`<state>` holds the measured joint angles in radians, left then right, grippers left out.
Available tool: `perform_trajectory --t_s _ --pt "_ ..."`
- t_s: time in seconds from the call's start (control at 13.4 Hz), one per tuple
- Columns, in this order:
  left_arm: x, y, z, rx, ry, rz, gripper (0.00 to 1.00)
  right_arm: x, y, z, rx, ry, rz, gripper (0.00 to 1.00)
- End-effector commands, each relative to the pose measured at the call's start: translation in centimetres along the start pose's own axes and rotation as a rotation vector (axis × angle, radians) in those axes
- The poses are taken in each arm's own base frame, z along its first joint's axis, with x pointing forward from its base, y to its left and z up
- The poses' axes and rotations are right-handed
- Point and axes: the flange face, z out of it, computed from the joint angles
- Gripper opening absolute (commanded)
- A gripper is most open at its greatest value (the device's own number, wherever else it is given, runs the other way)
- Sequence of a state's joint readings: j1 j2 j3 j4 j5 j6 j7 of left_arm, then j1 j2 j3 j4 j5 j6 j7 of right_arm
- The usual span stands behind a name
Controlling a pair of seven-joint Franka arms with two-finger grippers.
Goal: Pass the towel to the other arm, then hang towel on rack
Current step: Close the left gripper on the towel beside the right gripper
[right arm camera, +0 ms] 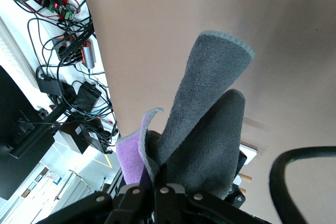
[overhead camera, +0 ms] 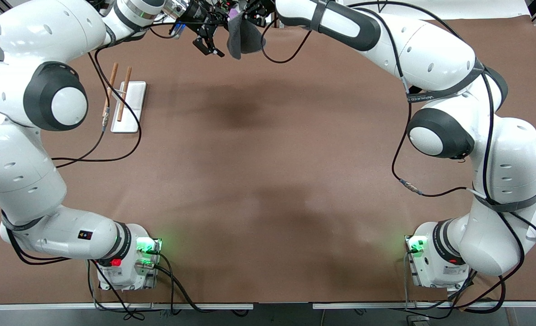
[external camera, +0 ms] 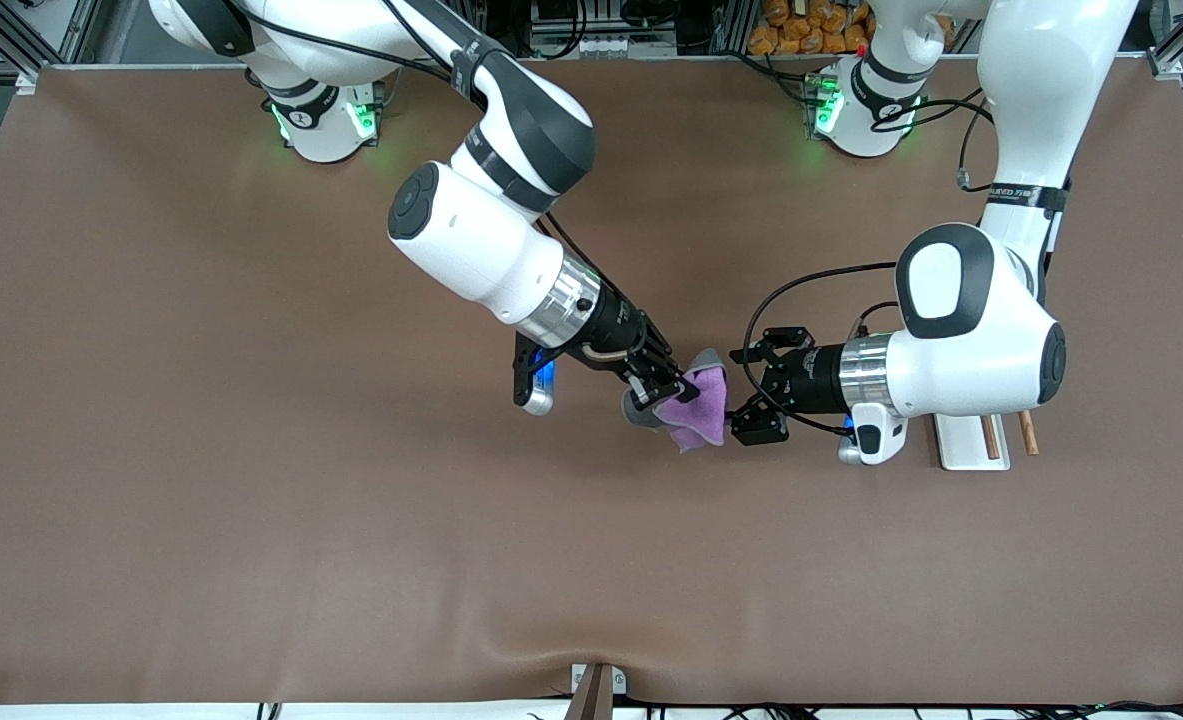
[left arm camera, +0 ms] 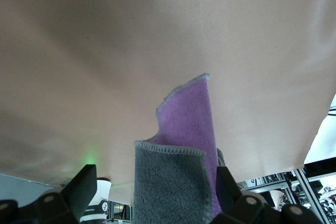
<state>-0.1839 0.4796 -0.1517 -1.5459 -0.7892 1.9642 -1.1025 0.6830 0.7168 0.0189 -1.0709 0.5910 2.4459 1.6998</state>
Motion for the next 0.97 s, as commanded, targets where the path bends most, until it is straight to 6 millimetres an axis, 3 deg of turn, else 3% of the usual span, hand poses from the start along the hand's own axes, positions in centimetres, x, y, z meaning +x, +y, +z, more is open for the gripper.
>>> perform_trajectory --t_s 0.0,0.45,0.89 --pt "0.2 -0.3 -0.8 0.019 -0.012 -0.007 1.00 -0.1 -0.3 -0.3 0.008 0.004 0.007 0.00" --pt "-0.4 -0.5 -0.4 0.060 0.029 0.031 0.97 -0.1 -0.4 -0.4 0.009 0.005 0.005 0.00" --pt "-1.0 -0.3 -0.5 0.051 0.018 0.019 0.60 -0.1 -0.4 -0.4 0.007 0.004 0.004 0.00"
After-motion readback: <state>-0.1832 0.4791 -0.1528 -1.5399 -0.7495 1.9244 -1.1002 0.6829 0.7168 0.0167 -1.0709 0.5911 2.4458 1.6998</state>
